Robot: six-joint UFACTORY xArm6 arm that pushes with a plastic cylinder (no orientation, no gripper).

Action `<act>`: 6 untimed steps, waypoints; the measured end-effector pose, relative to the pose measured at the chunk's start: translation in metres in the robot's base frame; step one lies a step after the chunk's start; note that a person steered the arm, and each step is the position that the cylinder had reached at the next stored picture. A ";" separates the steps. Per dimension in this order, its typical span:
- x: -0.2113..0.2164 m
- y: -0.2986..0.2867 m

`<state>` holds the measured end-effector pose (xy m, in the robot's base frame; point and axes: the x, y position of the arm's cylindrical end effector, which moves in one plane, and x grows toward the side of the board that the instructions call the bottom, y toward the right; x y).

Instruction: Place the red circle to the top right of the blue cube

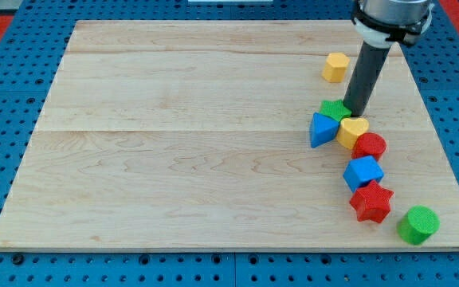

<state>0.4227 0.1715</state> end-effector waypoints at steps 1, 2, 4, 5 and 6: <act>0.034 -0.004; 0.059 0.005; 0.043 0.021; 0.039 0.054; 0.073 0.051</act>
